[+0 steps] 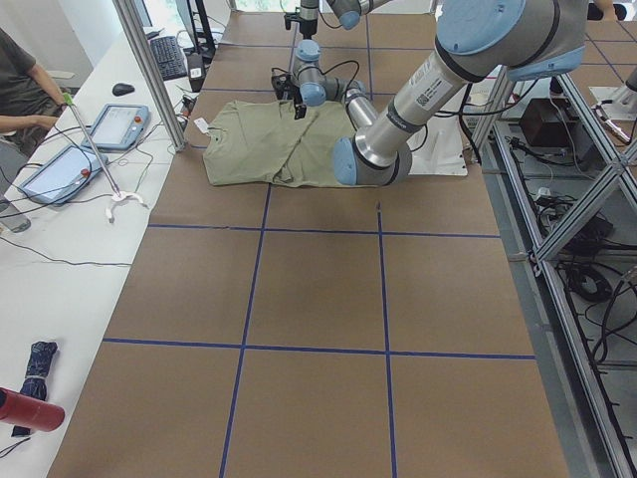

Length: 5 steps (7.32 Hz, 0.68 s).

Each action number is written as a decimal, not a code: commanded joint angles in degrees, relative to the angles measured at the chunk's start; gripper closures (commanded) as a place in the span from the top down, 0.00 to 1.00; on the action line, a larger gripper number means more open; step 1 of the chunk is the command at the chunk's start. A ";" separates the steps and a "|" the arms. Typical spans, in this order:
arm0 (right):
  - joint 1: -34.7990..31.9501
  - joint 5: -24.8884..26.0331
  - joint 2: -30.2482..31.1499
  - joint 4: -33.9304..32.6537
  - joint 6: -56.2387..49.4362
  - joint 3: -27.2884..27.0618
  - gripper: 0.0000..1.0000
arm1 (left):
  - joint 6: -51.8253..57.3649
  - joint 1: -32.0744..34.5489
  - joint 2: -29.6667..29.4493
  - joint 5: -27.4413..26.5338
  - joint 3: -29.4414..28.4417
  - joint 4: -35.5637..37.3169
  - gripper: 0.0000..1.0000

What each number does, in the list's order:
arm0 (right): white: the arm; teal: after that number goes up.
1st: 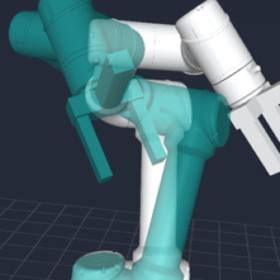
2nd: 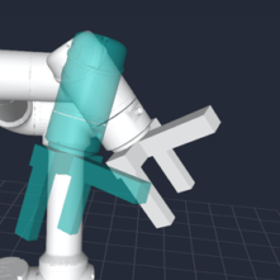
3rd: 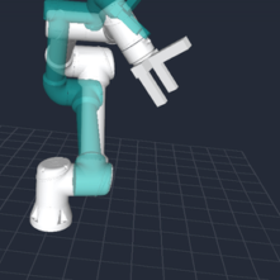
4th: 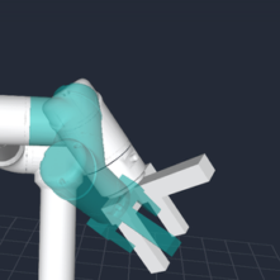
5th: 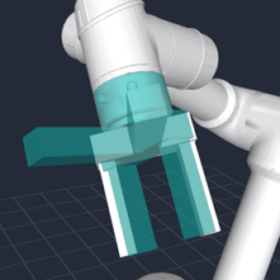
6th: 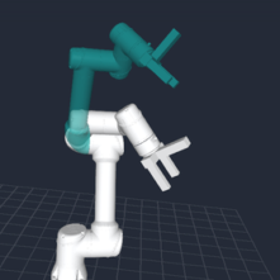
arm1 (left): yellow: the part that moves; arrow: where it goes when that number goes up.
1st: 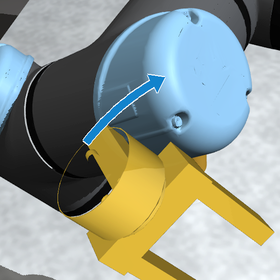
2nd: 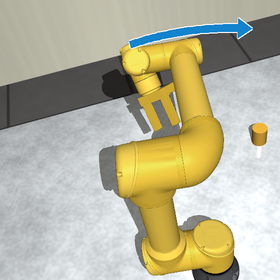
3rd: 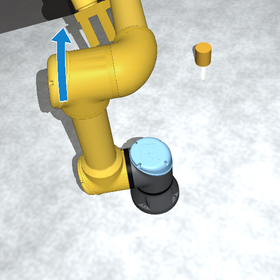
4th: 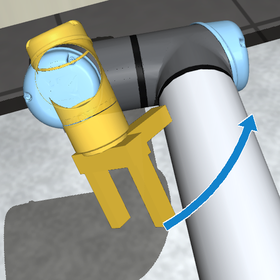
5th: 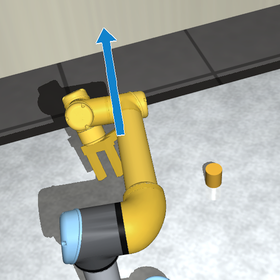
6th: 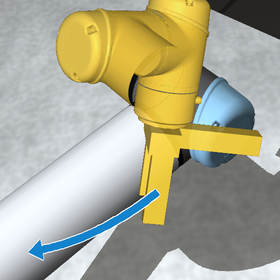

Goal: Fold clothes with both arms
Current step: 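Fold the sleeve with the left gripper across the shirt body, then release the sleeve and move both grippers to the hem corners nearest the robot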

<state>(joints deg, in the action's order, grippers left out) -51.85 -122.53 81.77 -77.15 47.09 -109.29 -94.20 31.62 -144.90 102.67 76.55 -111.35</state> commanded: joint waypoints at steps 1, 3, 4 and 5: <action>9.69 5.06 0.41 2.18 14.28 -4.68 1.00 | 9.88 2.82 15.01 1.65 20.03 8.57 1.00; 24.69 19.00 2.59 2.27 27.74 -8.73 1.00 | 17.11 3.80 26.54 2.36 35.17 12.99 1.00; 29.04 21.43 5.04 2.79 29.97 -9.79 1.00 | 17.21 3.89 28.95 2.36 38.29 13.70 1.00; 31.61 21.80 8.55 5.06 31.30 -9.98 1.00 | 16.86 3.80 28.97 2.36 39.10 13.88 1.00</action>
<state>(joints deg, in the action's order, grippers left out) -24.94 -103.06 86.64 -73.97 75.56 -118.39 -77.60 35.38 -117.74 104.98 112.74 -98.18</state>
